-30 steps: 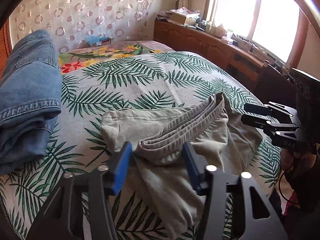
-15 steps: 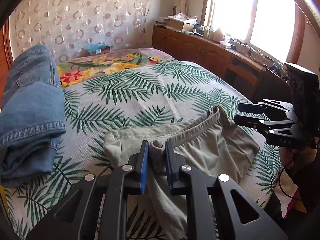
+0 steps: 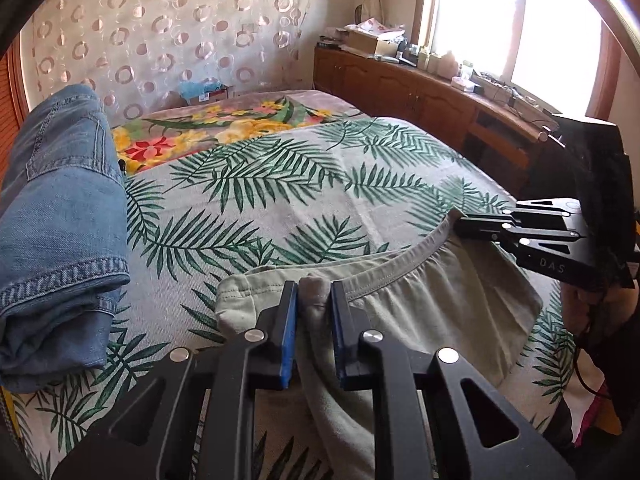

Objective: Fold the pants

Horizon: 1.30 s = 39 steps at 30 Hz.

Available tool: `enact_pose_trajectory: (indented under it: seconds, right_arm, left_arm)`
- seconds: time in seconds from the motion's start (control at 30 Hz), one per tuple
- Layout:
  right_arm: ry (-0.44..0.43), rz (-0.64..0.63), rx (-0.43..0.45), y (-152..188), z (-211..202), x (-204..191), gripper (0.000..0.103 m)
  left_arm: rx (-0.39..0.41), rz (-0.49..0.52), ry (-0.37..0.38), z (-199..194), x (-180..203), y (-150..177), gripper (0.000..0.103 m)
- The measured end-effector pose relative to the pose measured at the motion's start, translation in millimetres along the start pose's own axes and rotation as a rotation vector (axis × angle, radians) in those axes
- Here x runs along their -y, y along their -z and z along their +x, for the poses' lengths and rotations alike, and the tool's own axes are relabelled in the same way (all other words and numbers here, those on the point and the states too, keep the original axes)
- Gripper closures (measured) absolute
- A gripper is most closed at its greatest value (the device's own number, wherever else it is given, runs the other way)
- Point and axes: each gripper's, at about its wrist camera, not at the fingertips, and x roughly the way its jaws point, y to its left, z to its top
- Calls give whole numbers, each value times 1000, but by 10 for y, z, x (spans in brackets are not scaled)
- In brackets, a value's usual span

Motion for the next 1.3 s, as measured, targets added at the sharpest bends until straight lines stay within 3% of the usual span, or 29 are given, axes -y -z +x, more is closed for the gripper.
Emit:
enact_pose_trajectory:
  seconds: [0.1, 0.27, 0.33, 0.37, 0.47, 0.53, 0.9, 1.3]
  right_arm:
    - [24, -25, -39, 18, 128, -55, 99]
    - [21, -9, -28, -7, 69, -53, 95]
    - [33, -11, -15, -3, 6, -69, 93]
    - [36, -14, -10, 2, -23, -82, 91]
    - [15, -11, 4, 48, -115, -104, 71]
    - [22, -13, 13, 92, -156, -114, 68]
    - [64, -3, -44, 278, -148, -25, 59]
    - [78, -10, -43, 318, -100, -33, 46]
  left_arm:
    - [-23, -7, -8, 55, -18, 26, 86]
    - [-35, -17, -18, 5, -6, 48, 82]
    - [-28, -19, -20, -49, 8, 58, 71]
    - [-22, -20, -23, -76, 12, 60, 57]
    - [2, -21, -30, -149, 28, 79, 37]
    - [4, -26, -18, -154, 32, 94, 26]
    - [-99, -62, -45, 159, -35, 285, 24]
    - [-85, -41, -53, 176, -1, 309, 18]
